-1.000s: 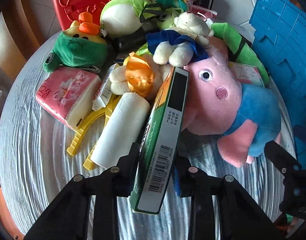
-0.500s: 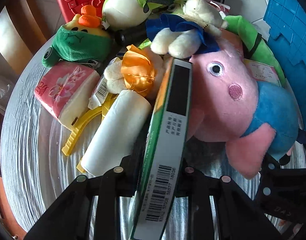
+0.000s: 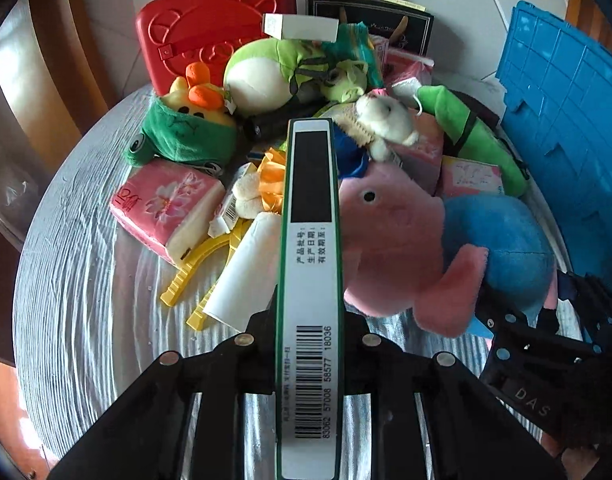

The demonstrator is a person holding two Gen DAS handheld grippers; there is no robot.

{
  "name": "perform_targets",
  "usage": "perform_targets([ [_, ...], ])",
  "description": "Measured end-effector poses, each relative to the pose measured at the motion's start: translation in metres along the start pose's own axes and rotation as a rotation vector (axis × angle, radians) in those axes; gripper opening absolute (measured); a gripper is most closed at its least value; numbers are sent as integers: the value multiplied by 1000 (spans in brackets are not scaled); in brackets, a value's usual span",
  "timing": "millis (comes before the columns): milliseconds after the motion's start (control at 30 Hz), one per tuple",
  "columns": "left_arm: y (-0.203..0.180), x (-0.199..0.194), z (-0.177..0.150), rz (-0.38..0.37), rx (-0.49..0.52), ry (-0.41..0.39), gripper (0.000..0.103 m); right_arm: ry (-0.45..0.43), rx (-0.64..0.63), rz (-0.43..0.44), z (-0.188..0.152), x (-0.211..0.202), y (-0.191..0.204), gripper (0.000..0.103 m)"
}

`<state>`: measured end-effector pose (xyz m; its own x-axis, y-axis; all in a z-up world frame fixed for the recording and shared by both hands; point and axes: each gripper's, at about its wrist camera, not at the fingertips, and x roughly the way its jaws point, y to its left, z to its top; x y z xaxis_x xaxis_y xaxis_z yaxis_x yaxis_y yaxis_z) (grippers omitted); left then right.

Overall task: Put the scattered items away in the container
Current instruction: 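Grasp the pink-and-blue plush pig with the right gripper while the left grasps a barcode box, then carry the pig and barcode box into the blue crate and release both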

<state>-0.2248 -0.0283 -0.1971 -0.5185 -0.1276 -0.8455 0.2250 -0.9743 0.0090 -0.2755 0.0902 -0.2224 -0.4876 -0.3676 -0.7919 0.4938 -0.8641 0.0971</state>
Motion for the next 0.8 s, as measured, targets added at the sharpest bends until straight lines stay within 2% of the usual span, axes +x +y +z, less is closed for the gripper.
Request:
perform_targets([
  [500, 28, -108, 2, -85, 52, -191, 19, -279, 9, -138, 6, -135, 37, 71],
  [800, 9, -168, 19, -146, 96, -335, 19, -437, 20, -212, 22, -214, 33, 71],
])
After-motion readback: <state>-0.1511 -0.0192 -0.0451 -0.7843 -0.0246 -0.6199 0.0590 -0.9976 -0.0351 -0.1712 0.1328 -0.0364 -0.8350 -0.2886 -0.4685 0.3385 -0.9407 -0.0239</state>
